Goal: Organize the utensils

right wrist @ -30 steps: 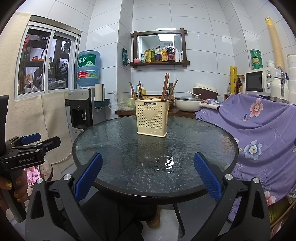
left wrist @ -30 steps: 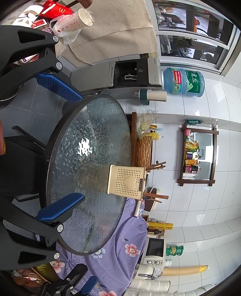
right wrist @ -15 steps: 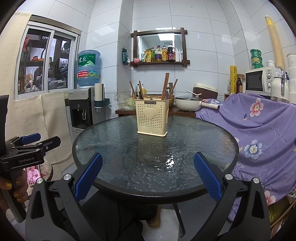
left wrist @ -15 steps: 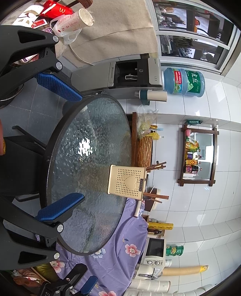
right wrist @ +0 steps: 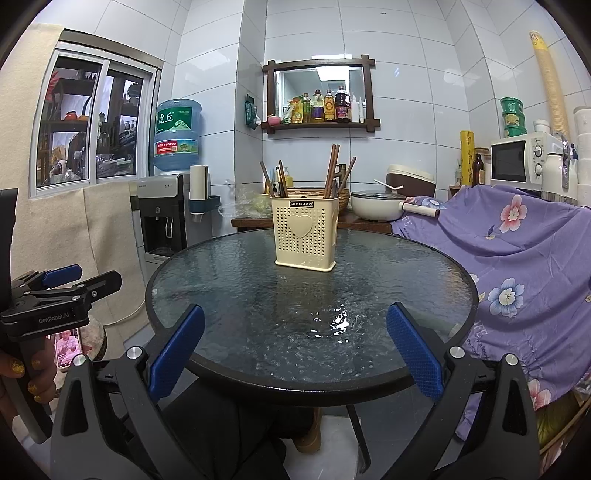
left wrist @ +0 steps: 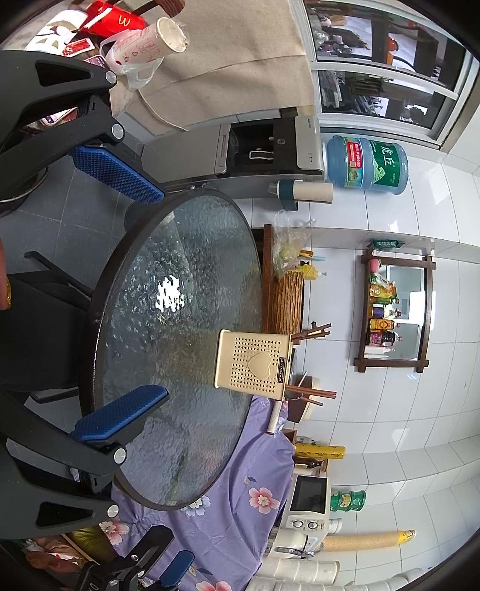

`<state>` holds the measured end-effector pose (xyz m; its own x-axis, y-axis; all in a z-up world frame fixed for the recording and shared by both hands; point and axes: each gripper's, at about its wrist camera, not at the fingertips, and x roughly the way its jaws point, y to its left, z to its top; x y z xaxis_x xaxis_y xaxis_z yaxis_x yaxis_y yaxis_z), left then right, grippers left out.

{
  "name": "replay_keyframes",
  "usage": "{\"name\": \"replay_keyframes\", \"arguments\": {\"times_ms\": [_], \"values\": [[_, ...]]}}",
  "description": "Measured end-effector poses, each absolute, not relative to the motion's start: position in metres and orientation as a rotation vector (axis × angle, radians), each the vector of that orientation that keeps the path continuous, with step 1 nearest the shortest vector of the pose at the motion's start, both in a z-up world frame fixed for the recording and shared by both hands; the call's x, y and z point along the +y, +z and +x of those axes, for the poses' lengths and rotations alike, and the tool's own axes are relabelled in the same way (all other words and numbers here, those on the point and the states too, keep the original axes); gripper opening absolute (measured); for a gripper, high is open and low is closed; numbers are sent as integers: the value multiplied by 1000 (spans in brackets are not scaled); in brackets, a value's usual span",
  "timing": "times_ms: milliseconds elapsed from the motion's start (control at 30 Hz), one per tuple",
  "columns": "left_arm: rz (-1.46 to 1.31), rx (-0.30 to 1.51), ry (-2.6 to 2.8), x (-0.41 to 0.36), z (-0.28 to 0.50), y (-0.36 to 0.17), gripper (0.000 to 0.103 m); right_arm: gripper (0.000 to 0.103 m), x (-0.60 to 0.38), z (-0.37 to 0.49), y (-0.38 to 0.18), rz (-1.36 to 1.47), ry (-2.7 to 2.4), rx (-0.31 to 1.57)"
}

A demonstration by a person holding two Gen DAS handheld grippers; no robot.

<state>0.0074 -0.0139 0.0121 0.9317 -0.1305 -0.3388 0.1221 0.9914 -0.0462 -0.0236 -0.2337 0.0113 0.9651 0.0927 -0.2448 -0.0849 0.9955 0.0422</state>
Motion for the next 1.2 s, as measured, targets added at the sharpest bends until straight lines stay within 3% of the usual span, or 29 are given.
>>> {"name": "replay_keyframes", "arguments": {"times_ms": [1200], "values": [[-16, 346, -132, -13, 6, 14, 97, 97, -233, -23, 6, 27, 100, 252]]}}
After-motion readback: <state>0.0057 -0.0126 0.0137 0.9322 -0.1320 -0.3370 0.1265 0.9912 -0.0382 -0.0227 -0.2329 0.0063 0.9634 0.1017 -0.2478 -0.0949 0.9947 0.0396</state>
